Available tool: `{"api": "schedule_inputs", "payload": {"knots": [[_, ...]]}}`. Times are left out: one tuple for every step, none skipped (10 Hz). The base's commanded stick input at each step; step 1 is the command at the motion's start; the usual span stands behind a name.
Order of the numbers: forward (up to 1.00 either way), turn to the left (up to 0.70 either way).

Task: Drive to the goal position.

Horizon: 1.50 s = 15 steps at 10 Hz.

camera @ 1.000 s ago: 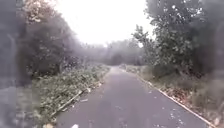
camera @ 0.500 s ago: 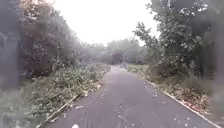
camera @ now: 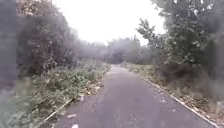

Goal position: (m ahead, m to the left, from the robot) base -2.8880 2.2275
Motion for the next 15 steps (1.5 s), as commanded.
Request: {"api": "schedule_inputs", "payload": {"knots": [[0.6, -0.09], [0.6, -0.09], [0.6, -0.09], [0.6, -0.09], [0.6, -0.09], [0.6, -0.09], [0.6, -0.09], [0.6, -0.09], [0.6, -0.09], [0.6, -0.09], [0.6, -0.09], [0.6, -0.09], [0.6, -0.09], [0.6, -0.09], [0.6, -0.09]]}}
